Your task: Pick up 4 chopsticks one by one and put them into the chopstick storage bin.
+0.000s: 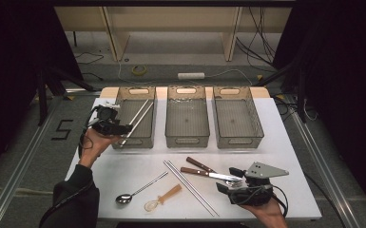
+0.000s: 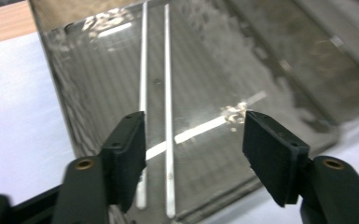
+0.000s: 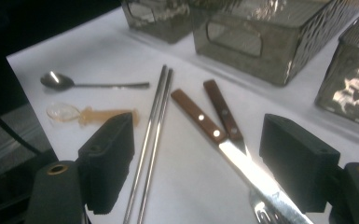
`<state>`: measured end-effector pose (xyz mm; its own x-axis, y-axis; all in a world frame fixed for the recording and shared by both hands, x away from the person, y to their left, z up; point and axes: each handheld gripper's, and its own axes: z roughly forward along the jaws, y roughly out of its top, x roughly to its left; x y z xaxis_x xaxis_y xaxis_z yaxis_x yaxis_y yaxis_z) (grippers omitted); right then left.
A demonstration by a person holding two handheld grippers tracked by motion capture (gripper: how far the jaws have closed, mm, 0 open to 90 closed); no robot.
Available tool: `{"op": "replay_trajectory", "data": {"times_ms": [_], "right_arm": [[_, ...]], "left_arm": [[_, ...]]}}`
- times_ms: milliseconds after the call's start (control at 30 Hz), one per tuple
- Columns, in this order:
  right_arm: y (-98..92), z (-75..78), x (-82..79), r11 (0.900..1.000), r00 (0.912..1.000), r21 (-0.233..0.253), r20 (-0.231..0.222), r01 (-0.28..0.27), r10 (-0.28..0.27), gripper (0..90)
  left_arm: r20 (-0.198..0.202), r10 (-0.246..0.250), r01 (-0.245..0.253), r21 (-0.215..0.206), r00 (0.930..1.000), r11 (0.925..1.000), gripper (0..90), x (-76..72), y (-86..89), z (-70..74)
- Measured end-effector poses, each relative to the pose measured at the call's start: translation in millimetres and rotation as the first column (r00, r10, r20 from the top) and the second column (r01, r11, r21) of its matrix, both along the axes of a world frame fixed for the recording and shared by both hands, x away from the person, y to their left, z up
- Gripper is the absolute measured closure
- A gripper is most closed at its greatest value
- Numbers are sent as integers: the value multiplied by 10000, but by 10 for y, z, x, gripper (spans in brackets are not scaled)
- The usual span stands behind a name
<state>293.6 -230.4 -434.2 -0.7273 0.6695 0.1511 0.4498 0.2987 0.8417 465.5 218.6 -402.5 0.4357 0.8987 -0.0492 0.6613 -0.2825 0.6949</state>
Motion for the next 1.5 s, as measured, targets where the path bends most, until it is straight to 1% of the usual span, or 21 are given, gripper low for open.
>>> {"op": "replay_trajectory", "data": {"times_ms": [33,100,167,233,267,367,433,500,567,633,667,733,800,933,967,1000,1067,1167,1233,1367,1500], "right_arm": [[18,-2,10,9997,9999,-249,-117,-23,20,274],[65,1,28,9976,9994,-687,-335,-109,86,275],[119,22,41,9945,9987,-1015,-459,-272,226,283],[175,48,56,9916,9979,-1241,-581,-373,303,296],[200,56,70,9898,9975,-1362,-623,-409,326,300],[286,58,113,9835,9954,-1738,-888,-505,354,308],[343,56,144,9769,9934,-2032,-1048,-669,462,321],[403,69,167,9708,9918,-2279,-1181,-747,486,336],[458,84,192,9661,9910,-2454,-1241,-803,508,353],[507,93,222,9622,9900,-2594,-1321,-834,502,366],[531,92,238,9592,9887,-2698,-1425,-848,474,370],[581,82,265,9552,9863,-2831,-1594,-863,419,386],[631,71,288,9516,9824,-2908,-1806,-992,472,405],[741,54,313,9383,9734,-3226,-2231,-1248,527,447],[762,42,324,9329,9739,-3353,-2192,-1314,584,461],[782,34,329,9286,9728,-3465,-2251,-1331,555,470],[820,8,339,9235,9678,-3547,-2448,-1459,589,482],[873,-34,348,9140,9636,-3718,-2592,-1624,658,503],[905,-62,352,9113,9599,-3740,-2716,-1722,699,520],[960,-116,368,9034,9547,-3836,-2864,-1915,807,550],[989,-160,391,8989,9475,-3847,-3070,-2096,895,568]], "left_arm": [[55,-69,69,-57,10000,10000,356,-31,0,16],[223,-207,214,-360,9995,9991,336,-97,-9,41],[467,-358,387,-624,9983,9973,317,-173,-25,69],[583,-518,567,-856,9970,9947,296,-246,-53,85],[709,-618,684,-960,9956,9930,289,-288,-73,86],[905,-981,1072,-1017,9910,9890,264,-389,-128,72],[1030,-1151,1262,-1088,9880,9860,252,-448,-158,62],[1131,-1289,1433,-1305,9852,9810,244,-508,-182,44],[1178,-1428,1596,-1483,9827,9760,231,-570,-207,23],[1342,-1492,1701,-1607,9797,9722,219,-637,-235,0],[1370,-1581,1800,-1659,9779,9696,216,-669,-246,-11],[1464,-1701,1932,-1621,9745,9677,207,-728,-269,-25],[1579,-1782,2051,-1749,9713,9630,203,-784,-284,-38],[1795,-1891,2211,-1795,9654,9586,195,-878,-315,-87],[1810,-1899,2230,-1844,9650,9572,191,-899,-321,-102],[1819,-1940,2280,-1900,9640,9549,187,-918,-325,-114],[1867,-2018,2410,-2196,9615,9454,185,-957,-329,-137],[1955,-2090,2497,-2140,9582,9444,176,-1001,-340,-145],[1924,-2137,2547,-2221,9578,9412,173,-1024,-342,-158],[1947,-2283,2633,-1786,9539,9480,164,-1089,-376,-190],[1999,-2376,2721,-1681,9506,9475,163,-1142,-396,-215]]}}
